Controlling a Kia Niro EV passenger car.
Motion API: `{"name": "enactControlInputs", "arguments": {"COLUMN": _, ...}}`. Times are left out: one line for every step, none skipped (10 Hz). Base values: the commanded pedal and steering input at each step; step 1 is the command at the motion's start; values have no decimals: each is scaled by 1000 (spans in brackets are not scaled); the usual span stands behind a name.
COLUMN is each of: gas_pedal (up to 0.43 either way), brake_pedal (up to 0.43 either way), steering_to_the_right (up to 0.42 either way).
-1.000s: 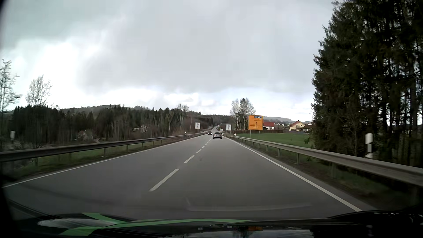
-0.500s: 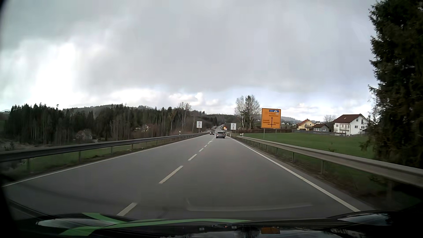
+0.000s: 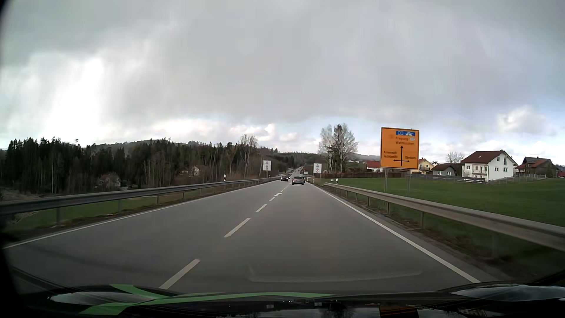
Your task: Follow the waypoints while adhering to traffic rules and regulations
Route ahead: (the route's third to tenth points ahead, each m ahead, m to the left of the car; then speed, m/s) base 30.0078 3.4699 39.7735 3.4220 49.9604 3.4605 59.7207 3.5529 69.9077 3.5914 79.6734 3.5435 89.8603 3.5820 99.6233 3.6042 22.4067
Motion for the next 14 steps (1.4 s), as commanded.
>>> {"name": "enactControlInputs", "arguments": {"gas_pedal": 47, "brake_pedal": 0, "steering_to_the_right": -2}}
{"name": "enactControlInputs", "arguments": {"gas_pedal": 39, "brake_pedal": 0, "steering_to_the_right": -2}}
{"name": "enactControlInputs", "arguments": {"gas_pedal": 8, "brake_pedal": 0, "steering_to_the_right": -2}}
{"name": "enactControlInputs", "arguments": {"gas_pedal": 8, "brake_pedal": 0, "steering_to_the_right": -2}}
{"name": "enactControlInputs", "arguments": {"gas_pedal": 8, "brake_pedal": 0, "steering_to_the_right": -3}}
{"name": "enactControlInputs", "arguments": {"gas_pedal": 8, "brake_pedal": 0, "steering_to_the_right": -3}}
{"name": "enactControlInputs", "arguments": {"gas_pedal": 0, "brake_pedal": 0, "steering_to_the_right": -3}}
{"name": "enactControlInputs", "arguments": {"gas_pedal": 0, "brake_pedal": 0, "steering_to_the_right": -3}}
{"name": "enactControlInputs", "arguments": {"gas_pedal": 0, "brake_pedal": 0, "steering_to_the_right": -3}}
{"name": "enactControlInputs", "arguments": {"gas_pedal": 0, "brake_pedal": 0, "steering_to_the_right": -3}}
{"name": "enactControlInputs", "arguments": {"gas_pedal": 0, "brake_pedal": 0, "steering_to_the_right": -3}}
{"name": "enactControlInputs", "arguments": {"gas_pedal": 0, "brake_pedal": 0, "steering_to_the_right": -3}}
{"name": "enactControlInputs", "arguments": {"gas_pedal": 0, "brake_pedal": 0, "steering_to_the_right": -3}}
{"name": "enactControlInputs", "arguments": {"gas_pedal": 0, "brake_pedal": 0, "steering_to_the_right": -3}}
